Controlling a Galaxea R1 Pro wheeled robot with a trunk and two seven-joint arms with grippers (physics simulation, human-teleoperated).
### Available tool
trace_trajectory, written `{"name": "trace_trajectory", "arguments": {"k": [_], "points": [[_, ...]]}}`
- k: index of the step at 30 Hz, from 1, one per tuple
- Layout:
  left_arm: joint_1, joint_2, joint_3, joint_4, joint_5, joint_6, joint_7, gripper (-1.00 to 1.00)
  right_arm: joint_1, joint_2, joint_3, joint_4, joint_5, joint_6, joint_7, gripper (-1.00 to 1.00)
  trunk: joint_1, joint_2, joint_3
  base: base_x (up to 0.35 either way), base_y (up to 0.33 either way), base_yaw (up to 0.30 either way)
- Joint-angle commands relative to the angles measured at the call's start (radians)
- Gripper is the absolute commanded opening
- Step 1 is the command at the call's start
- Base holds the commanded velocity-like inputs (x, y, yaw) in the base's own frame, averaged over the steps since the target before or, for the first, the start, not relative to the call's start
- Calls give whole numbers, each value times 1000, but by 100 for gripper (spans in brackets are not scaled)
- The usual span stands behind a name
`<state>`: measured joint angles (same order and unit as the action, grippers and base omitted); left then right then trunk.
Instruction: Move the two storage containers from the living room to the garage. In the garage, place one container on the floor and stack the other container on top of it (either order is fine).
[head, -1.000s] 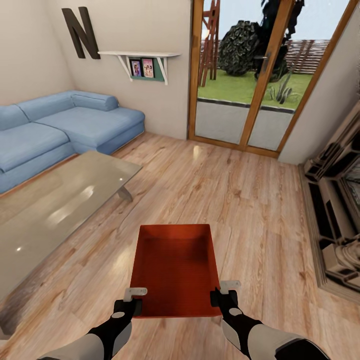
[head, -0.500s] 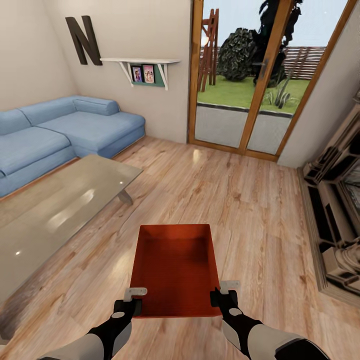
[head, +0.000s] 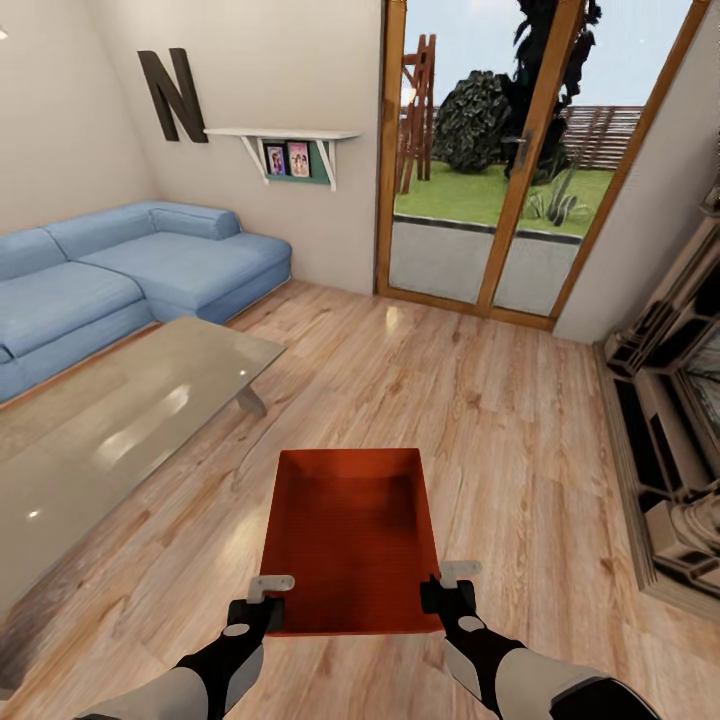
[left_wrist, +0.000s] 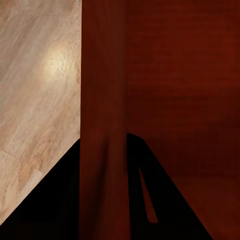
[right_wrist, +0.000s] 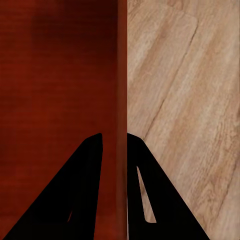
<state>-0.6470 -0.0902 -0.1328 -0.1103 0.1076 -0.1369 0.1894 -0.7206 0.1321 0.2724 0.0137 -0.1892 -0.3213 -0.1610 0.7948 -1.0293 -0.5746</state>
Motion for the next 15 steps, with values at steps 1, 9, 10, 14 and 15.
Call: {"name": "trace_trajectory", "arguments": {"k": [1,9,10,14,15], "points": [[0,0,13,3,12,-6,12,-100,-1,6,-44,-1,8,-1,-2,-100,0,-1,1,0,0,0],[0,0,13,3,12,-6,12,-100,-1,6,-44,-1,8,-1,-2,-100,0,-1,14,0,0,0],[0,0,13,3,12,-6,12,-100,-1,6,-44,-1,8,-1,-2,-100,0,-1,15,0,0,0],[0,0,13,3,12,-6,12,-100,-1,6,-44,-1,8,-1,-2,-100,0,-1,22,0,0,0],[0,0,13,3,12,-6,12,-100,-1,6,-44,-1,8,-1,-2,-100,0,-1,23,0,0,0]]}}
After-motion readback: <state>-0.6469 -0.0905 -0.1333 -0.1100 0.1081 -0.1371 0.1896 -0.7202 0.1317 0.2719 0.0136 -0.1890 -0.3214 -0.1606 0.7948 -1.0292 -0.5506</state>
